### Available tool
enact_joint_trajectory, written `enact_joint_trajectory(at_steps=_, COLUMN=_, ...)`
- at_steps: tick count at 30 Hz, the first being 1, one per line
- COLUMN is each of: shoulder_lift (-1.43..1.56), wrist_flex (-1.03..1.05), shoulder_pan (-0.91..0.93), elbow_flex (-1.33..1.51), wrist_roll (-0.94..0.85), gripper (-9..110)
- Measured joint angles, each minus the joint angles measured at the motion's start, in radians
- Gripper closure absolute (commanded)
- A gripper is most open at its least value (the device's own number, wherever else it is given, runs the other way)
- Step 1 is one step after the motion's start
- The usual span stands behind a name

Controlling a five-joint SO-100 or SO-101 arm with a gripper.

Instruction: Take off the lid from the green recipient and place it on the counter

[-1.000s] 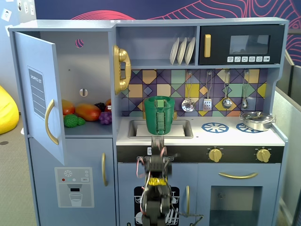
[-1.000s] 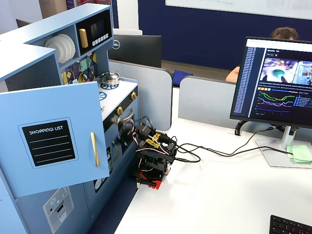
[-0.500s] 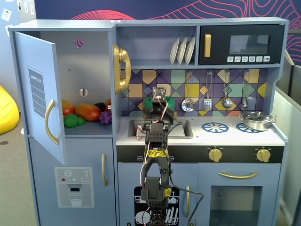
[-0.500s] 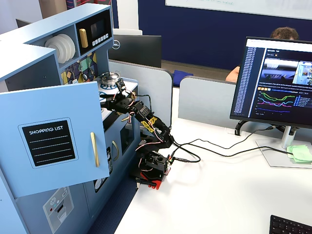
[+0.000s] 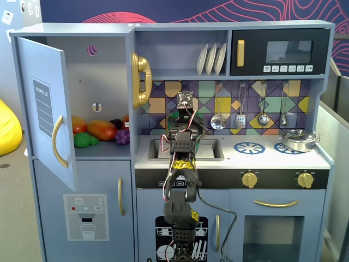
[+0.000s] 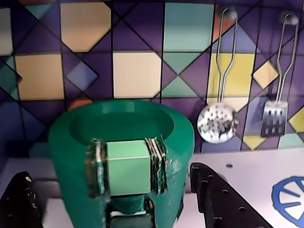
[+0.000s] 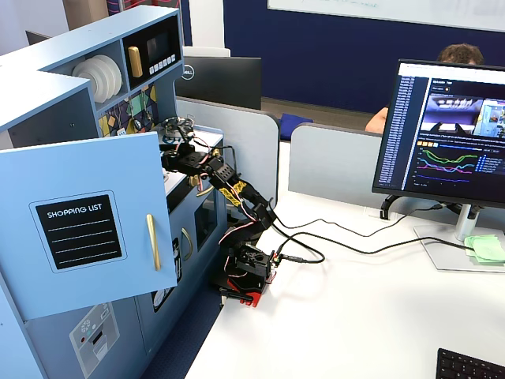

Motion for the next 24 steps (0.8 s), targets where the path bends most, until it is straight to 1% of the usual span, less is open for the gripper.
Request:
enact_joint_trajectory(at_steps=10, shoulder_lift=-0.153, wrist_flex=-0.025, shoulder_pan=0.002, elbow_flex=-0.086, wrist_roll=-0.015, gripper=68)
enact_joint_trajectory(at_steps=14, shoulder_lift=-0.206, wrist_flex=-0.034, shoulder_pan=0.002, elbow_flex=-0.124, wrist_roll=-0.015, gripper=72)
enact_joint_trajectory(at_steps=21, shoulder_lift=-0.252, wrist_flex=-0.035, shoulder_pan=-0.002, elbow_flex=-0.155, wrist_roll=-0.026, gripper=89)
enact_joint_trajectory(at_steps=24, shoulder_lift=-0.253, wrist_flex=-0.035, shoulder_pan=-0.008, elbow_flex=-0.155, wrist_roll=-0.028, gripper=100)
